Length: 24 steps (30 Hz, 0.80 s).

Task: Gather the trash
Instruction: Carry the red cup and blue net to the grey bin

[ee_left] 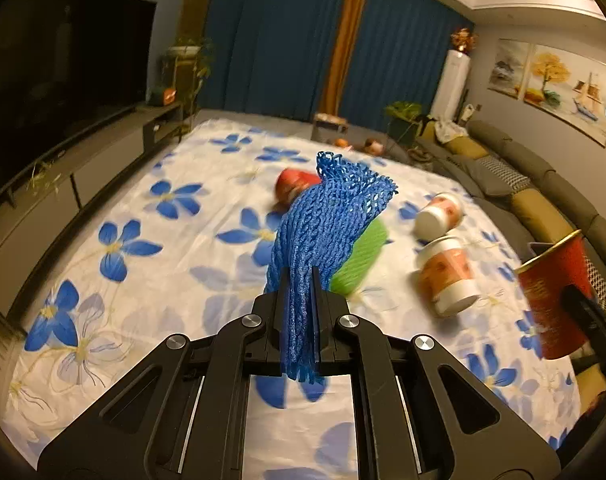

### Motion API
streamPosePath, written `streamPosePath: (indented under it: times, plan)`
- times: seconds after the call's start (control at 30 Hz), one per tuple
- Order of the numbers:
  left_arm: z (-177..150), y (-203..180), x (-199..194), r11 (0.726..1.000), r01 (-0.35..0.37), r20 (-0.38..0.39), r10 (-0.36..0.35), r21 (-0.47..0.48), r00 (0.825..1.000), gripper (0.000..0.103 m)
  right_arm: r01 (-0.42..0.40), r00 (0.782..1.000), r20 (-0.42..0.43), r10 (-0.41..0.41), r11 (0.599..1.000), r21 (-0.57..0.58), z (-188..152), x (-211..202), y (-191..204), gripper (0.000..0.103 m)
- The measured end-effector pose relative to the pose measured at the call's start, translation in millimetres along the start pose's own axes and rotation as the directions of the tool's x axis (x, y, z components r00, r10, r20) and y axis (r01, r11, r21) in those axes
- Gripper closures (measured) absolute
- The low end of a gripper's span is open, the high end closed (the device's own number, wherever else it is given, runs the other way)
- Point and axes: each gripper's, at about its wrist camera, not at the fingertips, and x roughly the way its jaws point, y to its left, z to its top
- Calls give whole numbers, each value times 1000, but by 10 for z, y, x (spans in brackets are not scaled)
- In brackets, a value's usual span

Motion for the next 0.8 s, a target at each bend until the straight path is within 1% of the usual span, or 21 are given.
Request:
streamPosePath:
  times: [0.37,0.8]
  plan:
    - [132,-550,-219,996,39,56,-43,76,998,96,9,999,45,-10,1000,20,94,-229,-191,45]
    - [206,-1180,-241,984,87,74,-99,154,992,96,50,994,90,-54,998,44,253,-457,-571,45]
